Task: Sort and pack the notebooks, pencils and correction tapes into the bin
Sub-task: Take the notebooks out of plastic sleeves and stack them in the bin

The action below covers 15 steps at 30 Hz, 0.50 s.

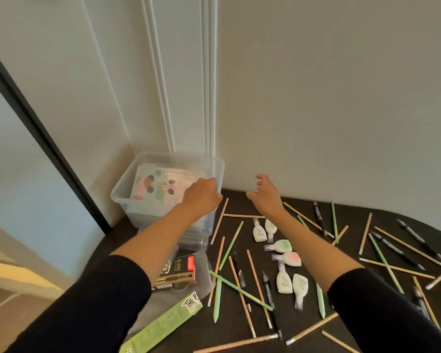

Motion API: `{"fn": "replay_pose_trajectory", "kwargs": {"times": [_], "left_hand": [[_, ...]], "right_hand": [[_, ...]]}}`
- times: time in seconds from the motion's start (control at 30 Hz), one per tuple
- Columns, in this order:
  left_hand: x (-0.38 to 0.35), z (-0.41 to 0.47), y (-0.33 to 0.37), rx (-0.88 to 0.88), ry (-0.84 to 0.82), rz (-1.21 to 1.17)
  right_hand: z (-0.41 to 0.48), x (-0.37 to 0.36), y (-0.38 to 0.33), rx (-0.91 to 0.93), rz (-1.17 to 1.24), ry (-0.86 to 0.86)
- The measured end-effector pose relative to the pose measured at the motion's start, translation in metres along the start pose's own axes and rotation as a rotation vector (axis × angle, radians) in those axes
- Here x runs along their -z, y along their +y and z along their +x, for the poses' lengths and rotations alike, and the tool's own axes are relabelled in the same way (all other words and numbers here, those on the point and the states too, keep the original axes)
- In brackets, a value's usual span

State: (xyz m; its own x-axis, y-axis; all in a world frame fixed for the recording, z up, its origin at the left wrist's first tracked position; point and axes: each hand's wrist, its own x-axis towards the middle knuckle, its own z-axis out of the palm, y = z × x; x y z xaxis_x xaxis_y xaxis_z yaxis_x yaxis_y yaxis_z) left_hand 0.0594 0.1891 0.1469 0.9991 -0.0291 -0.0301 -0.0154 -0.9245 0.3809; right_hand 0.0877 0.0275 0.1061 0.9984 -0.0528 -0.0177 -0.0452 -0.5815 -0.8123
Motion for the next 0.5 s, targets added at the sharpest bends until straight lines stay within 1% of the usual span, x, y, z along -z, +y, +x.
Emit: {"fn": "replay_pose_trajectory", "kwargs": {"times": [0.17, 0.3, 0.47, 0.5], "left_hand": [[-0.050, -0.026, 0.035, 0.046, -0.005, -0.109], [-0.102, -0.040, 0.069, 0.084, -0.009, -0.275], [-0.163, -0.052, 0.109, 0.050, 0.028, -0.480], [-0.186, -0.060, 0.128, 0.010, 0.040, -0.526]], "right_hand": [[-0.047, 0.043, 0.058, -0.170, 0.069, 0.156], [-0.078, 0.066, 0.113, -0.214, 0.118, 0.243], [-0.111, 0.086, 0.177, -0.233, 0.212, 0.342], [-0.126, 0.098, 0.202, -0.203, 0.206, 0.392]]}}
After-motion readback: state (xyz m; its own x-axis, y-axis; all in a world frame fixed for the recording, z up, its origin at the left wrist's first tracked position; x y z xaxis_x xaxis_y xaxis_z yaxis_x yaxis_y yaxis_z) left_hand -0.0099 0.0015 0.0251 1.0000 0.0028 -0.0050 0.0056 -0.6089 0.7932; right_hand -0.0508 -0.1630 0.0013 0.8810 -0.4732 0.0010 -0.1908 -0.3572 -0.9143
